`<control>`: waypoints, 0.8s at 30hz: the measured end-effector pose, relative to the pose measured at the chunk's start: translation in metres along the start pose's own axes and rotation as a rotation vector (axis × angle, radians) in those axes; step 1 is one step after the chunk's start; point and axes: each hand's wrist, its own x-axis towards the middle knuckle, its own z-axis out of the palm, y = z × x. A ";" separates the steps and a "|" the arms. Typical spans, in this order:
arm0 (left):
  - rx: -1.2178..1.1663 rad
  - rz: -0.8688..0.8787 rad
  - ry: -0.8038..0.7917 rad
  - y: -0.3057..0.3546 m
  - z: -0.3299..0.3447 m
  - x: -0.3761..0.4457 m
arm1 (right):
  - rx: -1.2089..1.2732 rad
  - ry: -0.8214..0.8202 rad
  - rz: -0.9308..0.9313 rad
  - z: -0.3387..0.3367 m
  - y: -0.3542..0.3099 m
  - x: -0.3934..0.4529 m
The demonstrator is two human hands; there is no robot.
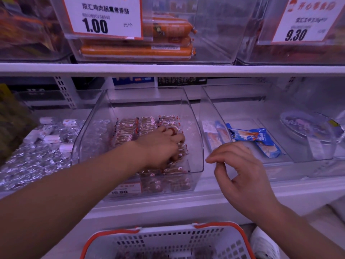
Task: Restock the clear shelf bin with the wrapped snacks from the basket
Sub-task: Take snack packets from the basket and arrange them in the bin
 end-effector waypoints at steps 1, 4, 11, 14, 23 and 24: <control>0.053 0.008 0.035 0.001 0.002 0.000 | 0.000 -0.010 -0.016 0.001 -0.001 0.000; 0.101 0.021 0.065 0.000 0.004 0.002 | 0.014 -0.037 -0.044 0.005 -0.003 -0.001; 0.079 0.032 0.057 -0.005 0.002 0.004 | 0.016 -0.032 -0.045 0.007 0.002 -0.002; 0.116 0.050 0.095 0.000 0.006 0.003 | 0.005 -0.034 -0.055 0.008 0.003 -0.002; -0.269 -0.045 0.086 -0.010 0.010 -0.010 | -0.003 -0.044 -0.050 0.008 0.003 -0.003; -0.321 -0.069 0.079 -0.009 0.012 -0.012 | -0.004 -0.046 -0.050 0.008 0.003 -0.003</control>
